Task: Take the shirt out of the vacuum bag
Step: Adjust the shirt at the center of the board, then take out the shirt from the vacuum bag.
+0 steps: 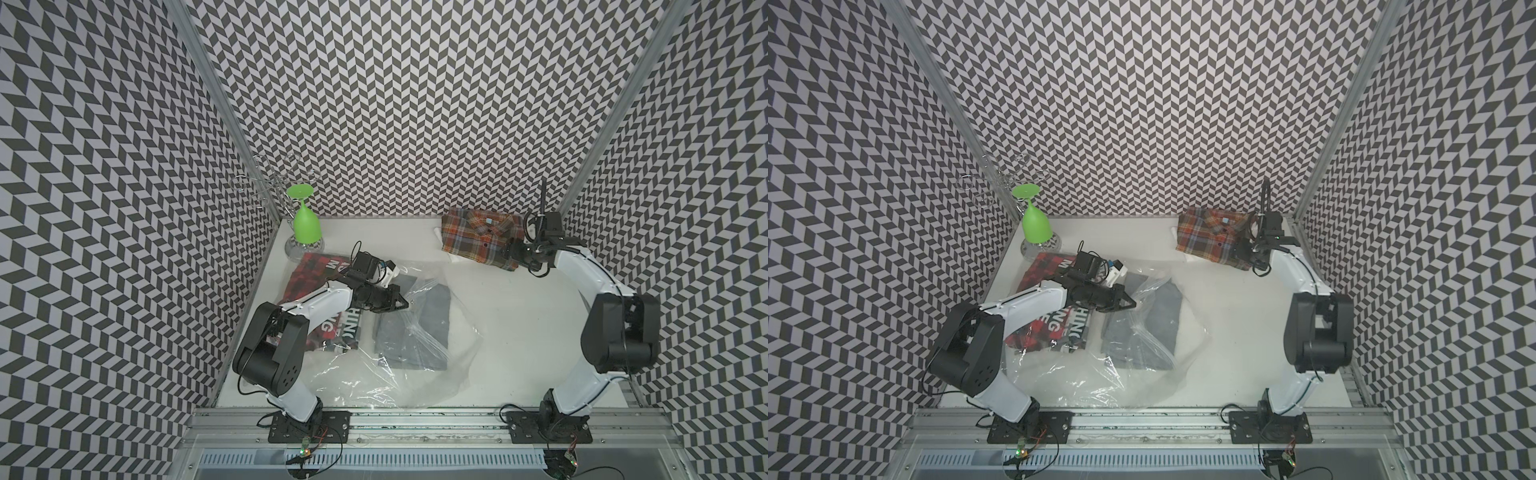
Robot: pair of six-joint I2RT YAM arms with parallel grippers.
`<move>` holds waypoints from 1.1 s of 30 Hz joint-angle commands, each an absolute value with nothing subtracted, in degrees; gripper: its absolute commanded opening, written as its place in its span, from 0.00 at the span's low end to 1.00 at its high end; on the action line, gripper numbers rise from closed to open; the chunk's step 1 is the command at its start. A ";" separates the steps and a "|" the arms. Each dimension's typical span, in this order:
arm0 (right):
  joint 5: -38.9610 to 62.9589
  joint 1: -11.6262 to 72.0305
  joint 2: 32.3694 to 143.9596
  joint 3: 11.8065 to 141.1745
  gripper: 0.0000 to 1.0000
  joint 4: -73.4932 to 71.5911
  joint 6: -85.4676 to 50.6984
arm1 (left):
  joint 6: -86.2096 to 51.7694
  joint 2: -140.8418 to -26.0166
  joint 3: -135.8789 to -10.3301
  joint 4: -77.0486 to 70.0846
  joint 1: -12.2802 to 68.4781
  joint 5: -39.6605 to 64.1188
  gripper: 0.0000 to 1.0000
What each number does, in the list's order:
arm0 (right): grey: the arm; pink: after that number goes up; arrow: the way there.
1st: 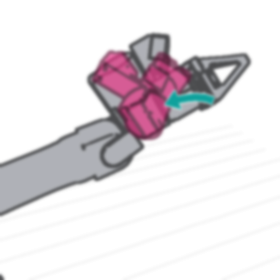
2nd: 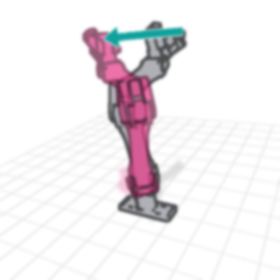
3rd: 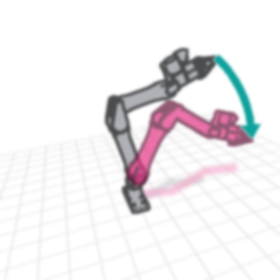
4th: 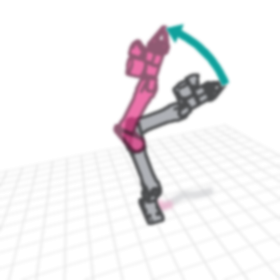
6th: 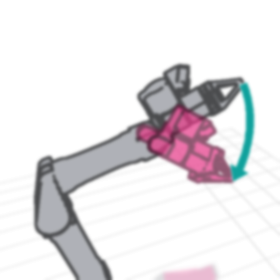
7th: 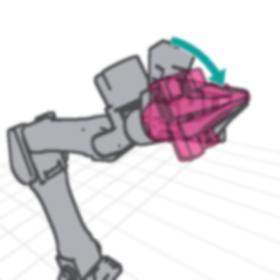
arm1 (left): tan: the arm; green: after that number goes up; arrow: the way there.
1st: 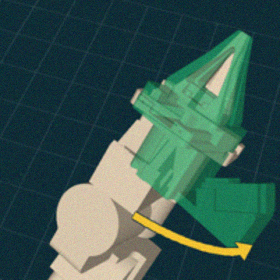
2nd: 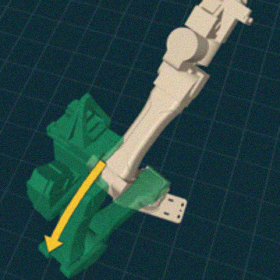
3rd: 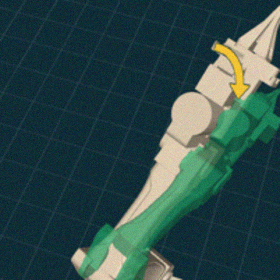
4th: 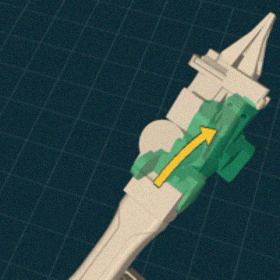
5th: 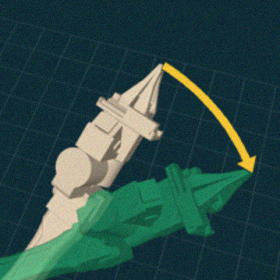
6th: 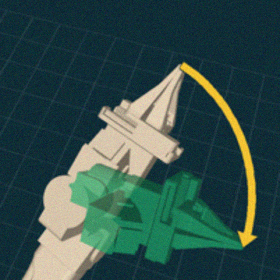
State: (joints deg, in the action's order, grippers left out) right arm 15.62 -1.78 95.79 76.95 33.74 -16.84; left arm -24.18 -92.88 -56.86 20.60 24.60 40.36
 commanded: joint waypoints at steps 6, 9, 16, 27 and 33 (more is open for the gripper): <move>42.72 -1.55 76.24 63.19 0.77 28.09 -19.46 | -27.73 -90.28 -58.45 18.65 26.94 42.00 0.00; 49.69 0.36 69.99 56.53 0.77 22.56 -24.81 | -28.75 -89.70 -58.71 18.46 27.33 41.38 0.00; 52.22 7.05 63.20 44.69 0.74 18.14 -29.46 | -31.00 -87.89 -58.78 17.86 28.37 39.82 0.00; 52.27 15.35 67.18 31.06 0.70 3.25 -33.71 | -32.68 -88.24 -58.80 16.96 29.00 38.93 0.00; 50.46 16.33 72.30 28.14 0.69 -3.48 -33.80 | -33.64 -88.79 -60.22 16.90 29.26 39.88 0.00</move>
State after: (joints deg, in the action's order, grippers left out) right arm 51.40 15.68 70.59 29.04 4.73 -33.34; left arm -33.12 -89.25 -57.71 18.04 28.75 39.11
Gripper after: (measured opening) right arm 0.688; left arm 0.053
